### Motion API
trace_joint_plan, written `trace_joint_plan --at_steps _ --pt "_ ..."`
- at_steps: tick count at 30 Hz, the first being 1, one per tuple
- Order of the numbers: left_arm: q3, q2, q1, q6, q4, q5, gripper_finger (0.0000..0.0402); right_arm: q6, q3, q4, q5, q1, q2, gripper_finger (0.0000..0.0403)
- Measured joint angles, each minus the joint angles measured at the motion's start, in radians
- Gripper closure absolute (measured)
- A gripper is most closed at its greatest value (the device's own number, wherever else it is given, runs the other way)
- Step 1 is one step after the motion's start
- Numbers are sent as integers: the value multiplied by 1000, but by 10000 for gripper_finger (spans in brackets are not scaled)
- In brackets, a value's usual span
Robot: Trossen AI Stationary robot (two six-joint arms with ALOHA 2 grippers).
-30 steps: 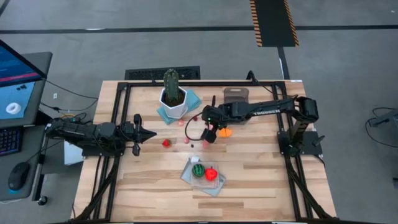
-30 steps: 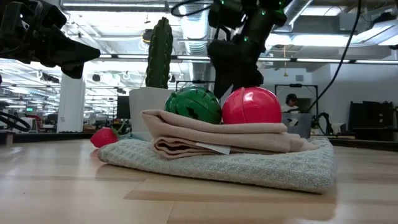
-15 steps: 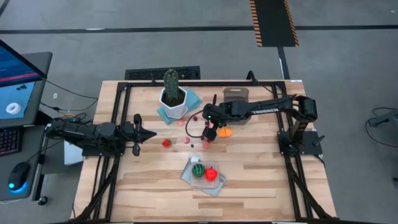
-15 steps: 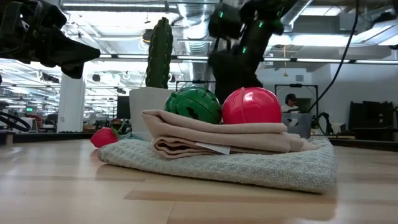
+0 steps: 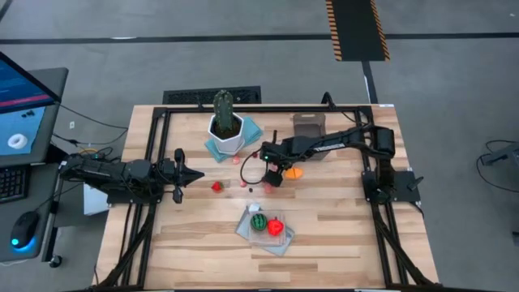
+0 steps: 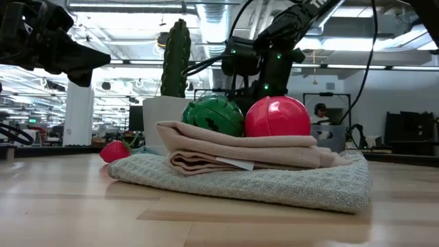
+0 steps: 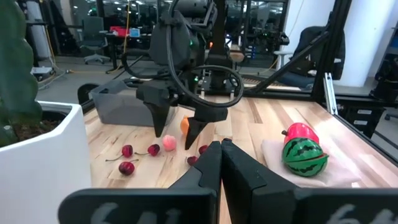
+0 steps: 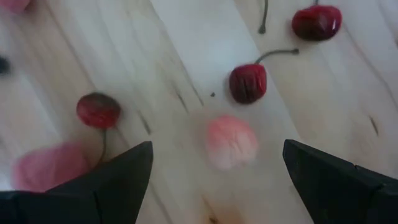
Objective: Pick and placing Produce into tupperware
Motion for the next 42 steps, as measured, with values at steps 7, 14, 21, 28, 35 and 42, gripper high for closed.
trace_joint_plan --at_steps 7,14,21,28,35,42 --pt "0 3 0 0 -2 -1 401 0 0 10 -1 -9 0 51" --pt "0 3 0 0 -2 -2 401 -1 0 10 -2 -11 0 117" --pt "0 3 0 0 -2 -2 401 4 0 7 -2 -11 0 158" --pt "0 3 0 0 -2 -3 401 8 0 3 -3 -11 0 231" --pt "0 3 0 0 -3 -3 401 12 1 10 -6 0 0 301" --pt "0 3 0 0 -3 -3 401 12 58 -6 -11 25 3 313"
